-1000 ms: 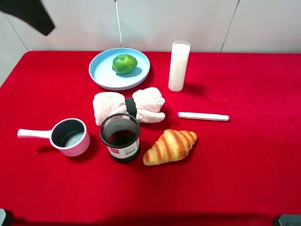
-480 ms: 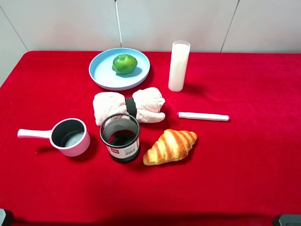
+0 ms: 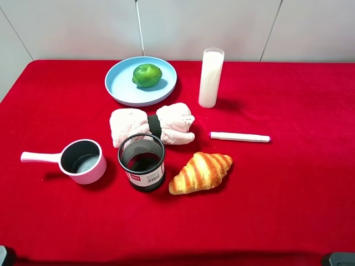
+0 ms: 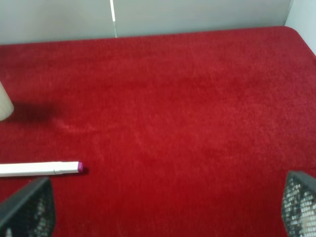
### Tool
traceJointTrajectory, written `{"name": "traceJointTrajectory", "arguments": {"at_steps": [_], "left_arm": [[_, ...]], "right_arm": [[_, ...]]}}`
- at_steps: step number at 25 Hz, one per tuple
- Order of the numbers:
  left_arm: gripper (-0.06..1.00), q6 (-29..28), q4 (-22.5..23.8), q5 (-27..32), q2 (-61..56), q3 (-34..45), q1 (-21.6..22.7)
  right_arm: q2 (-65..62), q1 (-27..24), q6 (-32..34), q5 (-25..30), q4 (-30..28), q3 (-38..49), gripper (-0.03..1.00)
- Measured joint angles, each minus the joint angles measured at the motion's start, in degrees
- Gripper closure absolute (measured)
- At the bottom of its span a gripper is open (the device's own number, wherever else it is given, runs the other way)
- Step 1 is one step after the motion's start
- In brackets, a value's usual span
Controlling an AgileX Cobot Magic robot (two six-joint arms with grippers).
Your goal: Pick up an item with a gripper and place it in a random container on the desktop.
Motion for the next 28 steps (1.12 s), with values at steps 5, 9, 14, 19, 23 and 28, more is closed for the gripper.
{"name": "traceJointTrajectory", "arguments": {"at_steps": [5, 9, 14, 19, 23, 28], "left_arm": [[-0.05, 0.0, 0.2, 0.0, -8.3, 5.0, 8.6], [-0.05, 0.0, 1.2, -0.1, -13.9, 8.6, 14.5], [-0.05, -0.1, 3.0, -3.2, -20.0, 13.9, 19.1], [-0.05, -8.1, 5.5, -6.9, -24.0, 19.3, 19.6], [-0.05, -15.1, 6.2, -6.9, -27.1, 23.6, 19.6], [-0.05, -15.1, 6.1, -6.8, -31.8, 24.2, 19.8]], "right_arm": [[0.0, 0.0, 0.0, 0.0, 0.0, 0.0, 0.28], [0.0, 0.0, 0.0, 0.0, 0.0, 0.0, 0.28], [0.0, 0.0, 0.0, 0.0, 0.0, 0.0, 0.28], [0.0, 0.0, 0.0, 0.0, 0.0, 0.0, 0.28], [0.0, 0.0, 0.0, 0.0, 0.0, 0.0, 0.28], [0.0, 0.0, 0.0, 0.0, 0.0, 0.0, 0.28]]}}
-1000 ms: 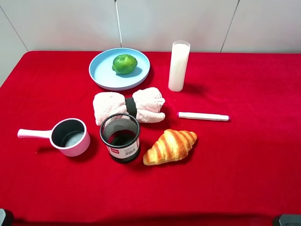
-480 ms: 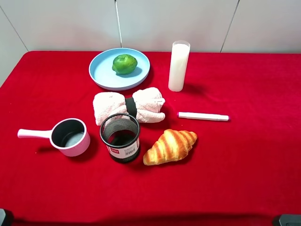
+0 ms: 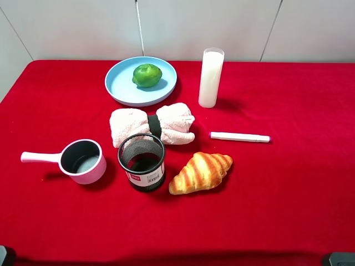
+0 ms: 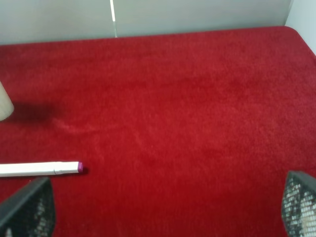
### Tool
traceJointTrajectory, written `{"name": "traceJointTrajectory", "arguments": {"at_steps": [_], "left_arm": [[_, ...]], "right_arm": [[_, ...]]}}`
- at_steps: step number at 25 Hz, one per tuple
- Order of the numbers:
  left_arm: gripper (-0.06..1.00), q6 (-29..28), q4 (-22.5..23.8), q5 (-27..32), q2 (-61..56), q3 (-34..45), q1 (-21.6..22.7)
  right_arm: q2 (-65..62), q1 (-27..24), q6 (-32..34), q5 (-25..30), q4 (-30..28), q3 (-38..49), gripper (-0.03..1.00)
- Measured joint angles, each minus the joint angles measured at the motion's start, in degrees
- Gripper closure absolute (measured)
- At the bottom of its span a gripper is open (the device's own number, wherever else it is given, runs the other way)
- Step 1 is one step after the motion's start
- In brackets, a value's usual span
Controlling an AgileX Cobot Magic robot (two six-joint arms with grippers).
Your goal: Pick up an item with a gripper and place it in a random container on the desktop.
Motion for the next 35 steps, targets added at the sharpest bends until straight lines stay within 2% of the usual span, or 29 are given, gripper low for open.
{"name": "traceJointTrajectory", "arguments": {"at_steps": [9, 17, 35], "left_arm": [[-0.05, 0.0, 0.0, 0.0, -0.1, 0.0, -5.3], [-0.05, 4.0, 0.0, 0.0, -0.1, 0.0, -5.5], [-0.05, 4.5, 0.1, 0.0, -0.1, 0.0, -5.5]], "right_arm": [[0.0, 0.0, 0.0, 0.0, 0.0, 0.0, 0.28], [0.0, 0.0, 0.0, 0.0, 0.0, 0.0, 0.28], [0.0, 0.0, 0.0, 0.0, 0.0, 0.0, 0.28]]}}
